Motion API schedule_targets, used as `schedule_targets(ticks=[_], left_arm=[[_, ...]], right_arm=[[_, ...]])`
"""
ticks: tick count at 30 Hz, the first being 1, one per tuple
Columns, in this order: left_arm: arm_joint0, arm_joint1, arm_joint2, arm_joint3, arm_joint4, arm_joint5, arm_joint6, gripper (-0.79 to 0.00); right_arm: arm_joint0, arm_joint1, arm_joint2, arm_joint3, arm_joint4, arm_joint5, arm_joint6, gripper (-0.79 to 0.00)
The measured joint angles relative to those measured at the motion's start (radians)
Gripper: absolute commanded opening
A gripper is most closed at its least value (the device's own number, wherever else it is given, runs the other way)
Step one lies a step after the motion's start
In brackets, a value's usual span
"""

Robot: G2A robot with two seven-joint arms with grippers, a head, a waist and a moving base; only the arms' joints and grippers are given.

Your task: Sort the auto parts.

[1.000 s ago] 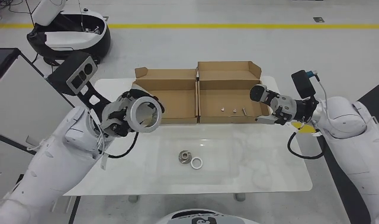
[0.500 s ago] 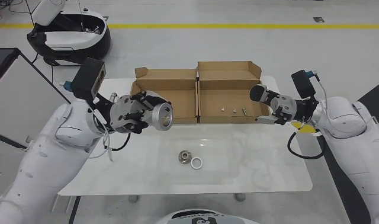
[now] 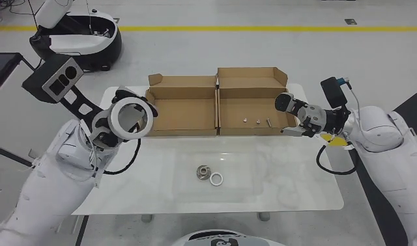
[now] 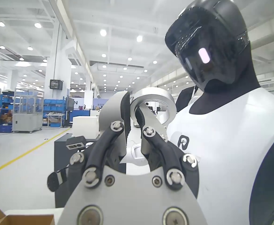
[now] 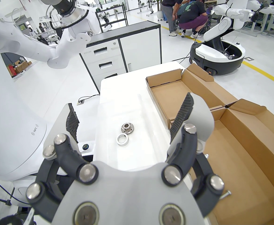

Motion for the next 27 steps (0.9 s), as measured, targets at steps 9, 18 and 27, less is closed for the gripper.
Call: schedule_targets(ticks=[9, 18, 27], left_arm=[[0.045, -0.018, -0.083, 0.015, -0.05, 0.0, -0.178, -0.785], [0.108, -0.026, -0.162, 0.049, -0.045, 0.0, -0.316, -0.785], [0.136, -0.049, -0.205, 0.005, -0.319, 0.0, -0.367, -0.785]], right_arm=[[0.0, 0.0, 0.0, 0.0, 0.0, 0.0, 0.0, 0.0], [0.0, 0.0, 0.0, 0.0, 0.0, 0.0, 0.0, 0.0], [0.0, 0.0, 0.0, 0.0, 0.0, 0.0, 0.0, 0.0]])
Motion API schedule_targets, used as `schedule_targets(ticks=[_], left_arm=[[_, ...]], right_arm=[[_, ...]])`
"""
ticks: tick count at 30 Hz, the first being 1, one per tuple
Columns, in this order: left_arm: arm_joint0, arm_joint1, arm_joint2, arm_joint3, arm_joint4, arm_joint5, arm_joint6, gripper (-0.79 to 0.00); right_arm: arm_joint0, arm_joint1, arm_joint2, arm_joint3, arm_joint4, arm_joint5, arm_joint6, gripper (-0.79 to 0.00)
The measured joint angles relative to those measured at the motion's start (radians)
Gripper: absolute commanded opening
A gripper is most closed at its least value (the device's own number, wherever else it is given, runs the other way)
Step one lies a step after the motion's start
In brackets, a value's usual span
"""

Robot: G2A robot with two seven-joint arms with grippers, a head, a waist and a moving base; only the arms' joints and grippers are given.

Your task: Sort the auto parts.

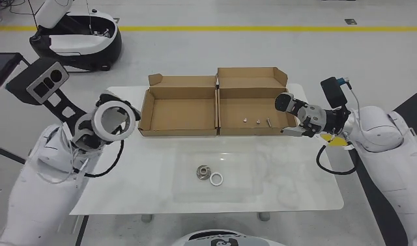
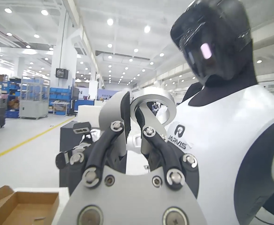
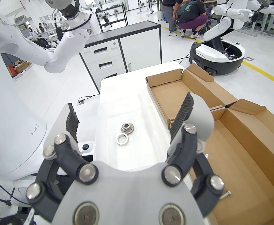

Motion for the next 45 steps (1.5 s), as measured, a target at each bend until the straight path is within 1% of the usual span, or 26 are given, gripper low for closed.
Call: schedule_targets(ticks=[5, 9, 11, 12, 15, 28, 32, 35, 37, 39, 42, 45], left_arm=[[0.007, -0.022, -0.046, -0.003, -0.207, 0.0, -0.135, -0.785], [0.016, -0.044, -0.089, 0.018, -0.376, 0.0, -0.291, -0.785], [0.018, -0.048, -0.096, 0.024, -0.422, 0.0, -0.346, -0.785], [0.018, -0.048, -0.096, 0.024, -0.421, 0.0, -0.349, -0.785], [0.018, -0.048, -0.095, 0.024, -0.407, 0.0, -0.328, -0.785], [0.018, -0.048, -0.096, 0.023, -0.407, 0.002, -0.327, -0.785], [0.009, -0.053, -0.103, 0.016, -0.328, 0.06, -0.285, -0.785], [0.001, -0.059, -0.098, 0.031, -0.209, 0.144, -0.232, -0.785], [-0.005, -0.064, -0.088, 0.025, -0.12, 0.201, -0.195, -0.785], [-0.009, -0.069, -0.064, 0.014, -0.06, 0.235, -0.159, -0.785], [-0.029, -0.078, -0.026, 0.013, 0.007, 0.261, -0.12, -0.785], [-0.068, -0.087, 0.014, 0.022, 0.062, 0.294, -0.08, -0.785]], right_arm=[[0.0, 0.0, 0.0, 0.0, 0.0, 0.0, 0.0, 0.0], [0.0, 0.0, 0.0, 0.0, 0.0, 0.0, 0.0, 0.0], [0.0, 0.0, 0.0, 0.0, 0.0, 0.0, 0.0, 0.0], [0.0, 0.0, 0.0, 0.0, 0.0, 0.0, 0.0, 0.0], [0.0, 0.0, 0.0, 0.0, 0.0, 0.0, 0.0, 0.0], [0.0, 0.0, 0.0, 0.0, 0.0, 0.0, 0.0, 0.0], [0.0, 0.0, 0.0, 0.0, 0.0, 0.0, 0.0, 0.0], [0.0, 0.0, 0.0, 0.0, 0.0, 0.0, 0.0, 0.0], [0.0, 0.0, 0.0, 0.0, 0.0, 0.0, 0.0, 0.0], [0.0, 0.0, 0.0, 0.0, 0.0, 0.0, 0.0, 0.0], [0.0, 0.0, 0.0, 0.0, 0.0, 0.0, 0.0, 0.0], [0.0, 0.0, 0.0, 0.0, 0.0, 0.0, 0.0, 0.0]])
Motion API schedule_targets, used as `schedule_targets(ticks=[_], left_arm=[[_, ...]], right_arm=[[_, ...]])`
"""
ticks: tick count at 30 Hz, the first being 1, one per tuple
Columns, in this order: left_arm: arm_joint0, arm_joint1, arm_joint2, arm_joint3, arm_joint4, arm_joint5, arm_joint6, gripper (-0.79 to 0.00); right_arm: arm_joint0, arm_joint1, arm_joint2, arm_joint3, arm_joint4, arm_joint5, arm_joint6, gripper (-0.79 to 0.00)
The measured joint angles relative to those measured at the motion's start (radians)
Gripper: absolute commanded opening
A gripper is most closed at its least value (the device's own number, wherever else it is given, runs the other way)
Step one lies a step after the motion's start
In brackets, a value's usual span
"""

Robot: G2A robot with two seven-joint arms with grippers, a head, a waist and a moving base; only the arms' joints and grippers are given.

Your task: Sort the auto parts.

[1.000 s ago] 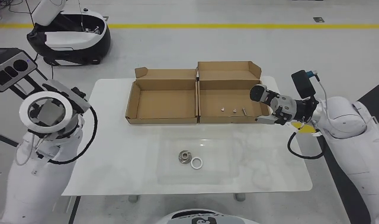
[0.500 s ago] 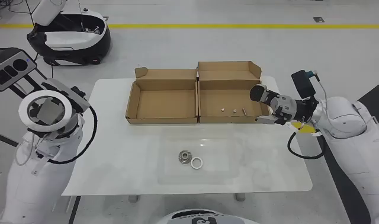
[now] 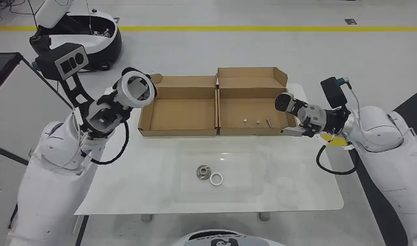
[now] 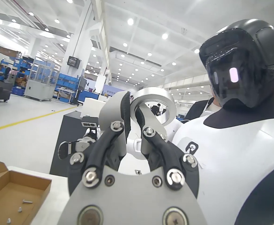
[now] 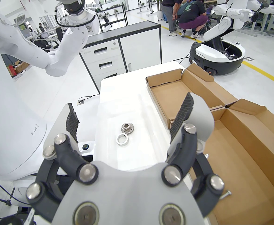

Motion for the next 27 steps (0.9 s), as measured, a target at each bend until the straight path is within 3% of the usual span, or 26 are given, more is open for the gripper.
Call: schedule_targets(ticks=[5, 12, 20, 27], left_arm=[[-0.103, -0.013, 0.058, 0.043, 0.126, 0.1, 0.029, -0.785], [-0.268, -0.017, 0.121, 0.093, 0.43, 0.254, -0.093, -0.785], [-0.334, -0.014, 0.197, 0.15, 0.76, 0.332, -0.248, -0.785], [-0.387, -0.025, 0.312, 0.246, 1.007, 0.355, -0.299, -0.785]], right_arm=[[0.0, 0.0, 0.0, 0.0, 0.0, 0.0, 0.0, 0.0], [0.0, 0.0, 0.0, 0.0, 0.0, 0.0, 0.0, 0.0], [0.0, 0.0, 0.0, 0.0, 0.0, 0.0, 0.0, 0.0], [0.0, 0.0, 0.0, 0.0, 0.0, 0.0, 0.0, 0.0]])
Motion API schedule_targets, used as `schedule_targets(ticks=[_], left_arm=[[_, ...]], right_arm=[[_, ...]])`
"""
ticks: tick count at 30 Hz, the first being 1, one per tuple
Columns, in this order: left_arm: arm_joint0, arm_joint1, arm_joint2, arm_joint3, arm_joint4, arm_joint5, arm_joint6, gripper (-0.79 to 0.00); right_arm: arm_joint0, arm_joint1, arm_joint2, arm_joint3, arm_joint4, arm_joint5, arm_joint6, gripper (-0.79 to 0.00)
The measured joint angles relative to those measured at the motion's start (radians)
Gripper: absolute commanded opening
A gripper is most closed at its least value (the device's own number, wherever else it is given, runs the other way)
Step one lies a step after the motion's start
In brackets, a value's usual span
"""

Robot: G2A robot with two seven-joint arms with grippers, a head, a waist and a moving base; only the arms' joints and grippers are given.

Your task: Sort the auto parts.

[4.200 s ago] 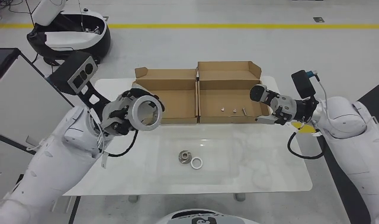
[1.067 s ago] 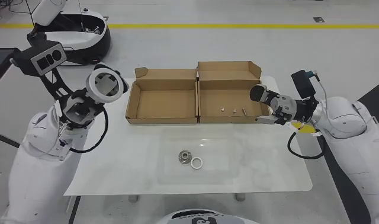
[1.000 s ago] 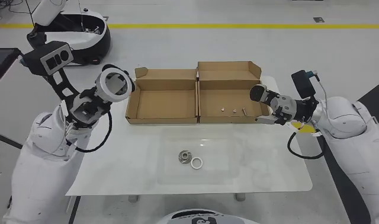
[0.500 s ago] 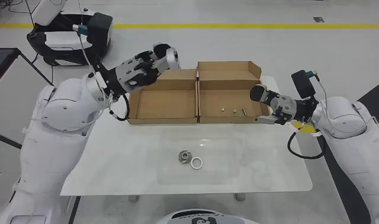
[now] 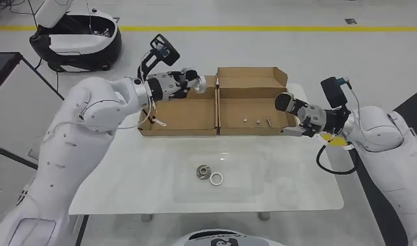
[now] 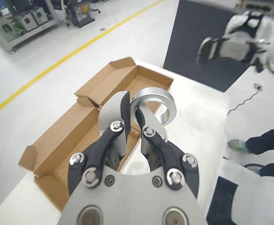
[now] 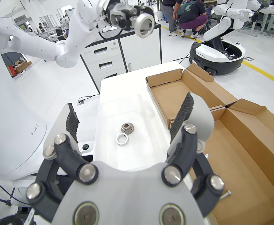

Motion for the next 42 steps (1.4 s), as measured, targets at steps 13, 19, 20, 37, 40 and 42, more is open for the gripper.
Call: schedule_targets(ticks=[13, 19, 20, 37, 40, 42], left_arm=[[-0.217, -0.091, 0.305, 0.247, 0.143, 0.153, -0.041, -0.785], [-0.335, -0.154, 0.443, 0.415, 0.188, 0.167, -0.083, -0.785], [-0.349, -0.163, 0.459, 0.443, 0.191, 0.162, -0.087, -0.785], [-0.503, -0.339, 0.681, 0.894, 0.245, 0.064, -0.056, -0.785], [-0.515, -0.373, 0.707, 0.956, 0.256, 0.057, -0.039, -0.785], [-0.525, -0.397, 0.727, 0.995, 0.272, 0.048, -0.031, -0.785]], right_arm=[[0.0, 0.0, 0.0, 0.0, 0.0, 0.0, 0.0, 0.0], [0.0, 0.0, 0.0, 0.0, 0.0, 0.0, 0.0, 0.0], [0.0, 0.0, 0.0, 0.0, 0.0, 0.0, 0.0, 0.0], [0.0, 0.0, 0.0, 0.0, 0.0, 0.0, 0.0, 0.0], [0.0, 0.0, 0.0, 0.0, 0.0, 0.0, 0.0, 0.0], [0.0, 0.0, 0.0, 0.0, 0.0, 0.0, 0.0, 0.0]])
